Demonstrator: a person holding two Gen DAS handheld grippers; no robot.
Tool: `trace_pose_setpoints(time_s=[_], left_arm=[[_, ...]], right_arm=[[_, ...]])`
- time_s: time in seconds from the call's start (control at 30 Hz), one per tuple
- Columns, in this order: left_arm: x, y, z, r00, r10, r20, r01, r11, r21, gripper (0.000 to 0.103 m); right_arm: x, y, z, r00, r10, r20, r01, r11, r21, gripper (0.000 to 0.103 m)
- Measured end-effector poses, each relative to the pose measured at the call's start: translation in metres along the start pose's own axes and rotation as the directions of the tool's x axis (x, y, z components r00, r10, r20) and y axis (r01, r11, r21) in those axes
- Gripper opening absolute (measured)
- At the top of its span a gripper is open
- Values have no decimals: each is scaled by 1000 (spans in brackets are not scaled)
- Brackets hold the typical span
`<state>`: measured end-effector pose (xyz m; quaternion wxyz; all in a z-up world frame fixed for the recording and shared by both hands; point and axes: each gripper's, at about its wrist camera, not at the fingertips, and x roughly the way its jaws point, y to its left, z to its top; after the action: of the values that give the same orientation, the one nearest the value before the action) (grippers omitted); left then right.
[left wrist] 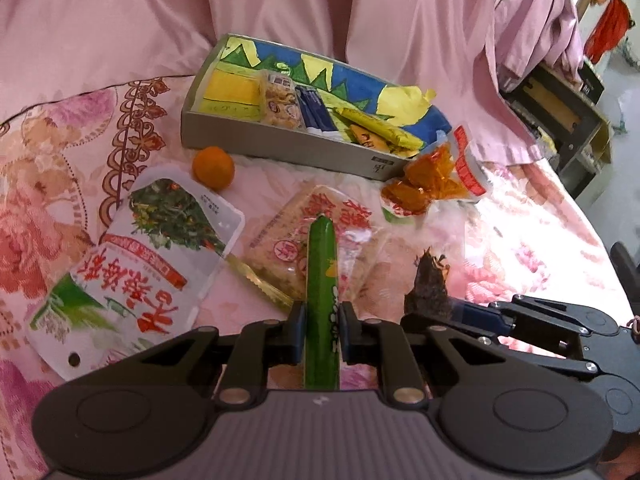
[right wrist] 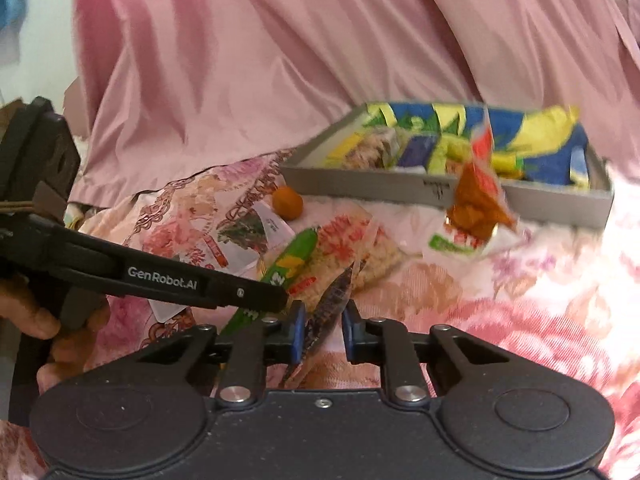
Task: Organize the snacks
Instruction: 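Carry the green stick with the left tool into the tray while the right tool carries the fish strip there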
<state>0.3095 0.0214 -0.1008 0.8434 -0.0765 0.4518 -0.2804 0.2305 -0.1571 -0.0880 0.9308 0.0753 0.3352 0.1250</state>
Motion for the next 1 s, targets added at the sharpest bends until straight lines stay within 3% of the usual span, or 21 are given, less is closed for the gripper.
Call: trace_pose_setpoints(time_s=[0.23, 0.63, 0.83, 1.0], left_arm=[[-12, -6, 6, 998, -25, 63, 26, 999, -22, 18], [-8, -23, 46, 985, -43, 165, 45, 999, -7, 18], [4, -32, 81, 963, -47, 265, 40, 999, 32, 18], [25, -41, 118, 947, -37, 319, 21, 998, 52, 18]], right_arm=[[-19, 4, 10, 998, -34, 54, 38, 996, -87, 17], [-48, -14, 47, 982, -119, 147, 141, 979, -149, 14], [-70, -36, 94, 954, -179, 240, 227, 955, -192, 14], [-63, -67, 131, 932, -222, 286, 286, 936, -205, 14]])
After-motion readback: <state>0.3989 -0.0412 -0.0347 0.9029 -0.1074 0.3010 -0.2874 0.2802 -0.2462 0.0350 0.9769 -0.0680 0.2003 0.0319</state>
